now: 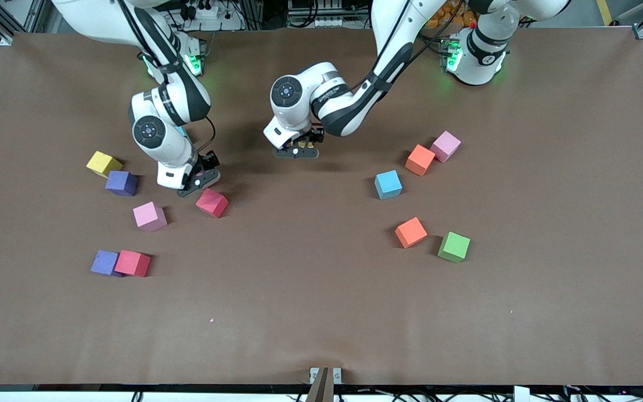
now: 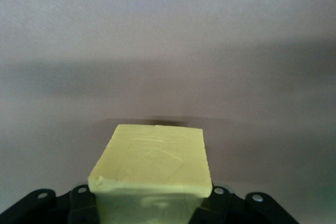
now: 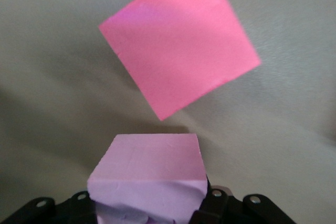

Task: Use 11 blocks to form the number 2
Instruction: 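Set yellow mid-table with the left gripper while the right gripper holds lavender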

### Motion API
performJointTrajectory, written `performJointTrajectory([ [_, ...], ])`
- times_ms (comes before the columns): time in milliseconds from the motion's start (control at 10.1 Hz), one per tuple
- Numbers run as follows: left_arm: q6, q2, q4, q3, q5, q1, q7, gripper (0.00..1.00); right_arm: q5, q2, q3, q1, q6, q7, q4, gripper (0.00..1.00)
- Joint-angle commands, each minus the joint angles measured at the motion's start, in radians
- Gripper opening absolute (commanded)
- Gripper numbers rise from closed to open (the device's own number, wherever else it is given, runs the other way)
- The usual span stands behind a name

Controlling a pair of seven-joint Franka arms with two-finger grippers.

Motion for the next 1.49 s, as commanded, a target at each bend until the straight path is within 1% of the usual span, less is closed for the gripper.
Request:
performJointTrajectory([
  [0,-0.008,0.029,0.034,0.007,0.018,-0.011,-0.023,0.34,0.001,-0.075,0.012,-0.042,-0.070,-0.013,0.004,0.42],
  [99,-0.009,0.029,0.034,0.007,0.018,-0.017,-0.023,0.61,0.003,-0.086,0.012,-0.046,-0.079,-0.013,0.002,0.42],
  [199,-0.005,0.029,0.032,0.010,0.021,-0.026,-0.021,1.00,0.001,-0.104,0.012,-0.048,-0.099,-0.013,0.014,0.42],
  [496,-0.005,0.006,0.034,0.017,0.016,-0.018,-0.026,1.00,0.001,-0.143,0.013,-0.063,-0.249,-0.015,0.108,0.42],
  [596,-0.008,-0.012,0.034,0.023,0.016,-0.003,-0.036,1.00,0.003,-0.143,0.013,-0.062,-0.256,-0.013,0.117,0.42],
  [695,-0.015,-0.043,0.032,0.024,0.018,0.032,-0.047,1.00,0.005,-0.143,0.036,-0.063,-0.256,-0.007,0.120,0.42],
  [794,-0.037,-0.073,0.031,0.024,0.018,0.090,-0.047,1.00,0.008,-0.145,0.054,-0.065,-0.256,0.002,0.125,0.42],
  [893,-0.057,-0.101,0.029,0.024,0.013,0.145,-0.049,1.00,0.011,-0.145,0.058,-0.065,-0.257,0.005,0.139,0.42],
  [993,-0.071,-0.115,0.025,0.024,0.013,0.204,-0.050,1.00,0.012,-0.145,0.074,-0.065,-0.257,0.005,0.151,0.42],
  [1191,-0.089,-0.114,0.022,0.026,0.025,0.325,-0.052,1.00,0.017,-0.141,0.097,-0.063,-0.256,0.034,0.165,0.42],
  [1390,-0.089,-0.106,0.019,0.026,0.068,0.434,-0.055,1.00,0.017,-0.145,0.157,-0.063,-0.257,0.138,0.165,0.42],
])
